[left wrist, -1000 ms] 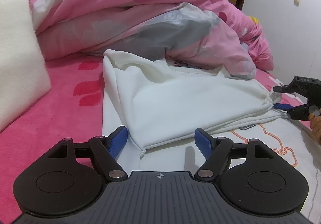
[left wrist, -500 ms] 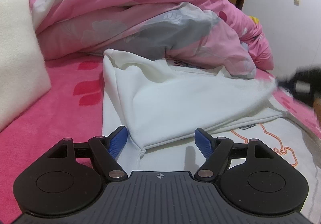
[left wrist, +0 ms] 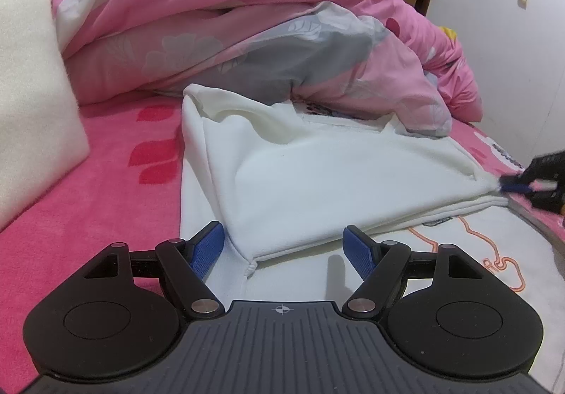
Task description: Fold clothes
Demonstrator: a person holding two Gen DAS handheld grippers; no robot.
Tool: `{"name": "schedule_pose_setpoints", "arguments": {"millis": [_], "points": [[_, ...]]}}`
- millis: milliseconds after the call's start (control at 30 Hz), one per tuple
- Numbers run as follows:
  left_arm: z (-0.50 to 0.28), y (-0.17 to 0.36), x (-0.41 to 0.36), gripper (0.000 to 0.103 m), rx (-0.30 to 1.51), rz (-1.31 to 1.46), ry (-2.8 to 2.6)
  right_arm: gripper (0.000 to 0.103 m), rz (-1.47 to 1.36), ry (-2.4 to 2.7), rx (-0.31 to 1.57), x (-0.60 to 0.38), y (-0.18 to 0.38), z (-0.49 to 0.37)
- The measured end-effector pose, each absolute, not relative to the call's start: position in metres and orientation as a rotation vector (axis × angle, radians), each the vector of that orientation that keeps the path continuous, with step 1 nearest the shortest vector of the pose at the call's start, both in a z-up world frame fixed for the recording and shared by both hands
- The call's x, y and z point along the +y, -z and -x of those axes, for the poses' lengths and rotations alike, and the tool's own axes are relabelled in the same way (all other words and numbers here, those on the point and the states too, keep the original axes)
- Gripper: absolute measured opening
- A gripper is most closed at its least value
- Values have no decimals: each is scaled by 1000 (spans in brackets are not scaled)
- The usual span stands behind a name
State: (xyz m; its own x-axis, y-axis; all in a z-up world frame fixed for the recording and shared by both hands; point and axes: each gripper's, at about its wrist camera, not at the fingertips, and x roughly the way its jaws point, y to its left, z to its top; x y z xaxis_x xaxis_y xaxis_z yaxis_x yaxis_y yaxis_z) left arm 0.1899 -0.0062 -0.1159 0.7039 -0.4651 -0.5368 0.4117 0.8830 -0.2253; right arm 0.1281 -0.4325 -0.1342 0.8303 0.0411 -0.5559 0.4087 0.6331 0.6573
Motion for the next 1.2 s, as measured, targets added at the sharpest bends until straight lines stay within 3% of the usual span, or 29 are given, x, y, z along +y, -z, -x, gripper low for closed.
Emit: {"name": "schedule_pose_setpoints", "arguments": {"millis": [167, 367, 400, 500, 600, 800, 933, 1200], "points": [[-189, 115, -7, 75, 623, 87, 488, 15, -693, 139, 511, -406, 104, -156], [-189, 116, -8, 75, 628, 77, 492, 10, -457, 104, 686, -370, 138, -216], [-189, 116, -8, 75, 629, 74, 494, 0, -477, 119, 702, -375, 147, -221], [-189, 115, -7, 75, 628, 75, 497, 0, -623, 133, 667, -394, 156, -216], [-188, 112, -3, 75, 620, 92, 497, 0, -594, 215, 638, -386, 140, -210], [-185, 99, 7, 75, 570, 155, 487, 6, -402, 130, 570, -339, 78, -216], [-186, 92, 16, 75, 544, 195, 457, 30, -211, -138, 571, -263, 53, -248], [-205, 98, 32, 74, 613, 200, 339, 32, 206, -504, 628, -104, 69, -316]]}}
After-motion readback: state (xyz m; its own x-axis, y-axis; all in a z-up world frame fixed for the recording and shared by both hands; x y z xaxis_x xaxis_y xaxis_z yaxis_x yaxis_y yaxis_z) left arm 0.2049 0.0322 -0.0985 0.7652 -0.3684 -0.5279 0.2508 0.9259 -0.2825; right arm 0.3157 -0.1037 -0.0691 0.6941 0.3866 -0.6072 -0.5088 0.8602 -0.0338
